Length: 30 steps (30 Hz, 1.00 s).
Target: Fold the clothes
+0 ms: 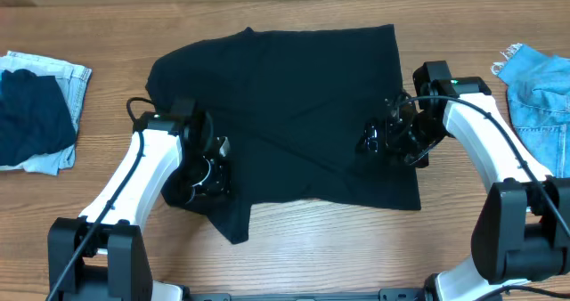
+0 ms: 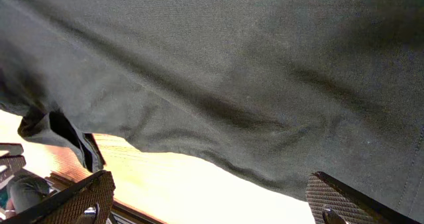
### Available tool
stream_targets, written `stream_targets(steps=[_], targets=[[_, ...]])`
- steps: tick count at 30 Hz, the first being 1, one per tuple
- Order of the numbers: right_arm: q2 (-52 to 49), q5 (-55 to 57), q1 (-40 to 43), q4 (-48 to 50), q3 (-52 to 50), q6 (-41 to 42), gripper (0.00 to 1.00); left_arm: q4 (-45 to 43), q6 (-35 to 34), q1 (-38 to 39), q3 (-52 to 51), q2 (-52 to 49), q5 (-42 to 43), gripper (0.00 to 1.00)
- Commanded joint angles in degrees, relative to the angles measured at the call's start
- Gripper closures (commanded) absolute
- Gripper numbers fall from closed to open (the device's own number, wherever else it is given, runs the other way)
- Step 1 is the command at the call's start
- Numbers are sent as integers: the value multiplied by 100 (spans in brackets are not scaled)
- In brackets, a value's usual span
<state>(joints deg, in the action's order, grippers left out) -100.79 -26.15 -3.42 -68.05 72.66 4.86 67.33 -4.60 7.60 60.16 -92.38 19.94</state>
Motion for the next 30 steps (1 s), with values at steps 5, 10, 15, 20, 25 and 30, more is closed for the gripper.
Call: stream_targets(steps=[5, 10, 15, 20, 25, 30], targets=[[92, -46, -7, 26, 4, -42, 4, -125, -2028, 37, 105, 66, -269, 57], [92, -46, -7, 20, 4, -42, 4, -490, -3807, 37, 105, 66, -599, 51], [92, -46, -7, 4, 4, -42, 4, -544, -5005, 37, 105, 66, -695, 48], [92, -48, -7, 4, 4, -42, 4, -205, -5943, 37, 105, 66, -636, 50], [92, -46, -7, 4, 4, -42, 4, 11, -6282, 37, 105, 66, -837, 32], [92, -48, -7, 2, 4, -42, 8, -17, -6666, 35, 105, 66, -1432, 27]])
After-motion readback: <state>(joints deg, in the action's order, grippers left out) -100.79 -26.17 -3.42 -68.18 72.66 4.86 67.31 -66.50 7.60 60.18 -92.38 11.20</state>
